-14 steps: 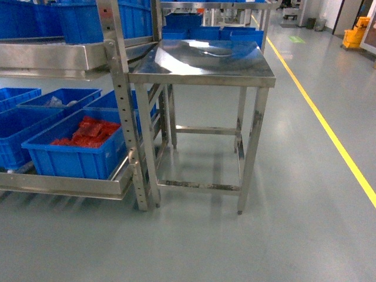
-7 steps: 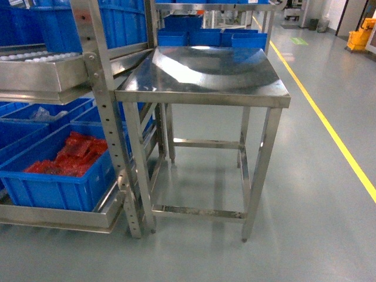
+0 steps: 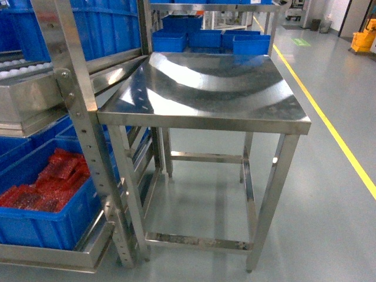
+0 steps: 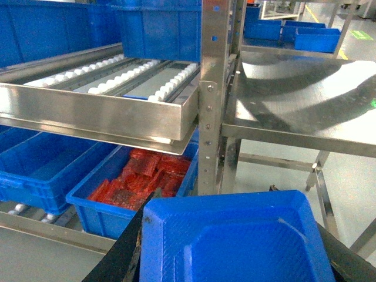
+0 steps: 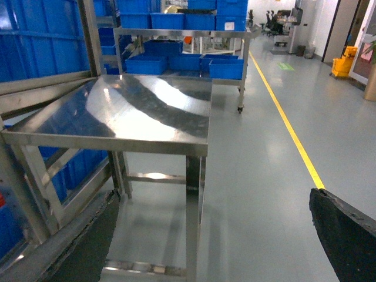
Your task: Pick blue part to blue bin on bottom shelf
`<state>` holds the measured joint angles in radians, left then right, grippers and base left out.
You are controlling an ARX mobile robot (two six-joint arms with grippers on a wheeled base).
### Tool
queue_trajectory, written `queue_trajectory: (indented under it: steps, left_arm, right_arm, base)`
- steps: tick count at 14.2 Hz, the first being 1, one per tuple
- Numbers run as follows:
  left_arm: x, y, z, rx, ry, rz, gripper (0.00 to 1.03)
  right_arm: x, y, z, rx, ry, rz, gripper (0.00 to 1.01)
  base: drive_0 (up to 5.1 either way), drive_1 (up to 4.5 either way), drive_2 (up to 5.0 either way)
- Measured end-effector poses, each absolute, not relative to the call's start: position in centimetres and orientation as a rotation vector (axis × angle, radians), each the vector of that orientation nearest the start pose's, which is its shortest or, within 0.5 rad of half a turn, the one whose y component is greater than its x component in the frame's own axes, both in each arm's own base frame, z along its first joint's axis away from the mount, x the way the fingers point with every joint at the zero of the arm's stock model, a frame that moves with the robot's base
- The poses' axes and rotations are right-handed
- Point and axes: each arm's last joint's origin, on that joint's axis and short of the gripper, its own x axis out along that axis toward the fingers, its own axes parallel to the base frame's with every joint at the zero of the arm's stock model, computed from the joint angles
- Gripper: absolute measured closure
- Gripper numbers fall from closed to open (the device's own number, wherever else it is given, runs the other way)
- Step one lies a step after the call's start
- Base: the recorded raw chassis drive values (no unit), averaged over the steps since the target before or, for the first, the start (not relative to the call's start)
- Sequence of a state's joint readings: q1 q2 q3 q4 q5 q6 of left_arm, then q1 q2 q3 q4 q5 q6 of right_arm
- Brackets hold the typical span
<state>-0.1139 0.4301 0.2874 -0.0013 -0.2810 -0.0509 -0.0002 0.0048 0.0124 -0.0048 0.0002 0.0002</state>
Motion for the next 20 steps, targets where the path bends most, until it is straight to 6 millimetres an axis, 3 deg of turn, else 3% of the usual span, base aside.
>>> queue_trajectory:
  steps: [4,7,20]
  left_arm:
    - [12.57,-0.63,22.43,-0.022,0.138,0.17,0.59]
    - [12.64,-0.64,22.35,-0.021,0.146,0.171,0.59]
    - [12.59,-0.63,22.43,-0.022,0.139,0.17,0.59]
  right_arm:
    - [9.72,0.0,16.68,0.0,-0.001,0.0,0.03]
    - [9.72,0.0,16.7,0.0,-0.004,0.0,0.03]
    - [9.72,0.0,16.68,0.0,-0.002,-0.001,0.03]
  base:
    - [0.1,4.48,-4.2]
    - [0.0,0.0,0.0]
    - [-4.8,2.48,2.5]
